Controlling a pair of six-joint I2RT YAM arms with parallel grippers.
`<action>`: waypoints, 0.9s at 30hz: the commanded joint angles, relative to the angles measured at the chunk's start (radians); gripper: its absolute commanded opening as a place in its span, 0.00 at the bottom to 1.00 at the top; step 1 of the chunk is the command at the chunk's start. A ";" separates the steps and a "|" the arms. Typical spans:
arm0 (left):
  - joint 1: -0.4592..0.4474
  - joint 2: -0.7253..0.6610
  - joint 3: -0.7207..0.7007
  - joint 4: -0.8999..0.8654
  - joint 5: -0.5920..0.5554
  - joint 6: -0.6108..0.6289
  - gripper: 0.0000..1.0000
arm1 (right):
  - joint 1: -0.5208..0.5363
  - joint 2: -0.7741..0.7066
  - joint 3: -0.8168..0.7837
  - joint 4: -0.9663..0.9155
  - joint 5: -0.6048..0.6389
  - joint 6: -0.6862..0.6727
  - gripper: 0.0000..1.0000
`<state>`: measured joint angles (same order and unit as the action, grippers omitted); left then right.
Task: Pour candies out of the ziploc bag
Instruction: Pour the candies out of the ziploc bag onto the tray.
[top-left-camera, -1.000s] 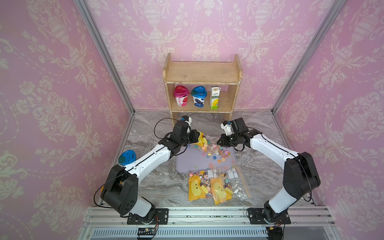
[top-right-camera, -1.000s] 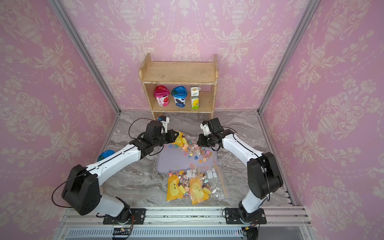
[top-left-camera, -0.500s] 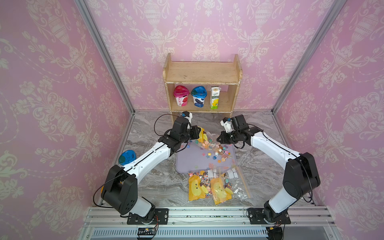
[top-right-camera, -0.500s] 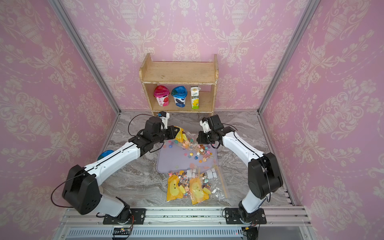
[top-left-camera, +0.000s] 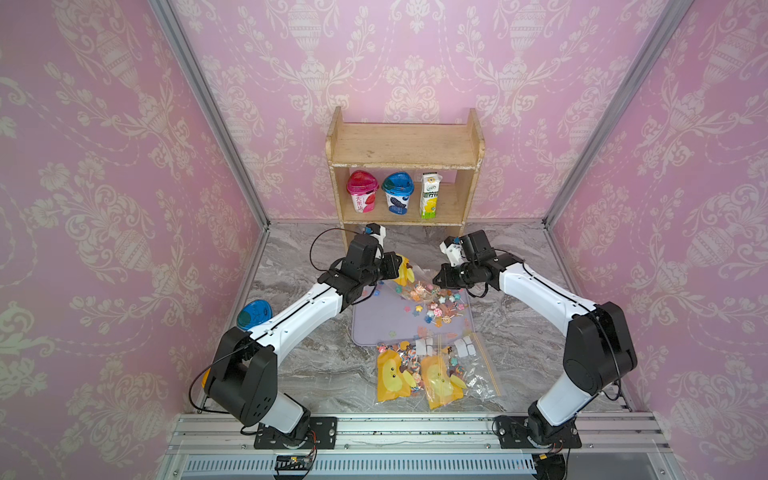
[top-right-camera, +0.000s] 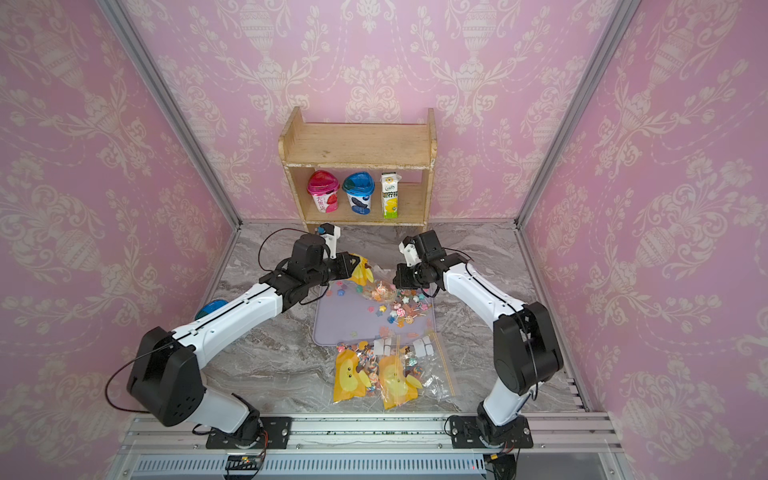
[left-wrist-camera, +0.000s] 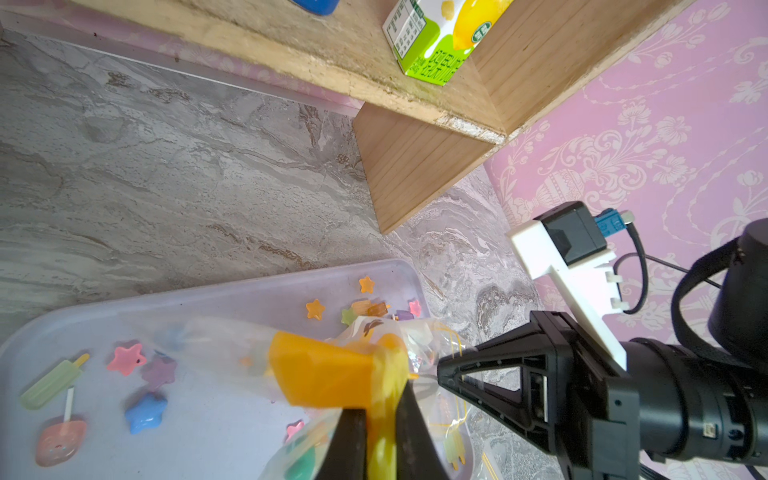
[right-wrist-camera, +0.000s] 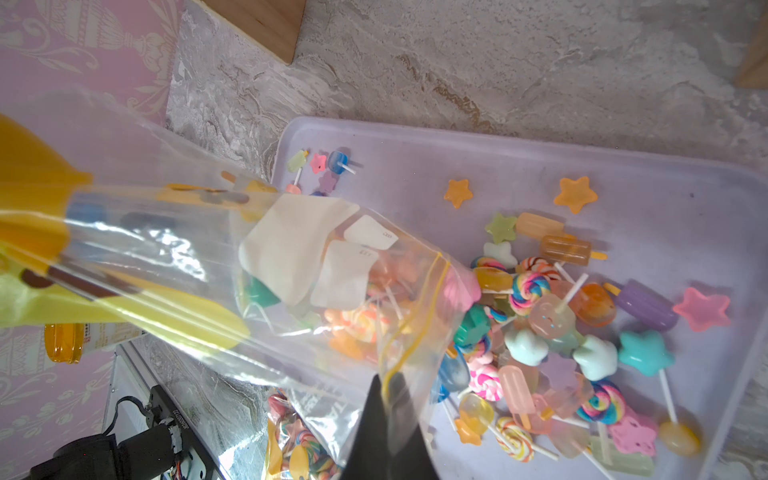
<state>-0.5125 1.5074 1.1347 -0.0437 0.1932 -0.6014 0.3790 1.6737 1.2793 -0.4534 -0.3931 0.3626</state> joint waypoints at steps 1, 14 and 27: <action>0.022 -0.030 0.045 0.044 -0.063 0.038 0.00 | -0.011 0.019 0.012 -0.038 0.010 -0.013 0.00; 0.024 -0.048 0.040 0.038 -0.069 0.044 0.00 | -0.007 0.021 0.002 -0.027 -0.028 -0.005 0.00; 0.025 -0.089 0.029 0.024 -0.086 0.054 0.00 | 0.015 0.031 0.000 -0.023 -0.033 -0.004 0.00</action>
<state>-0.5114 1.4799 1.1347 -0.0620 0.1703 -0.5804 0.3908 1.6852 1.2793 -0.4313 -0.4397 0.3630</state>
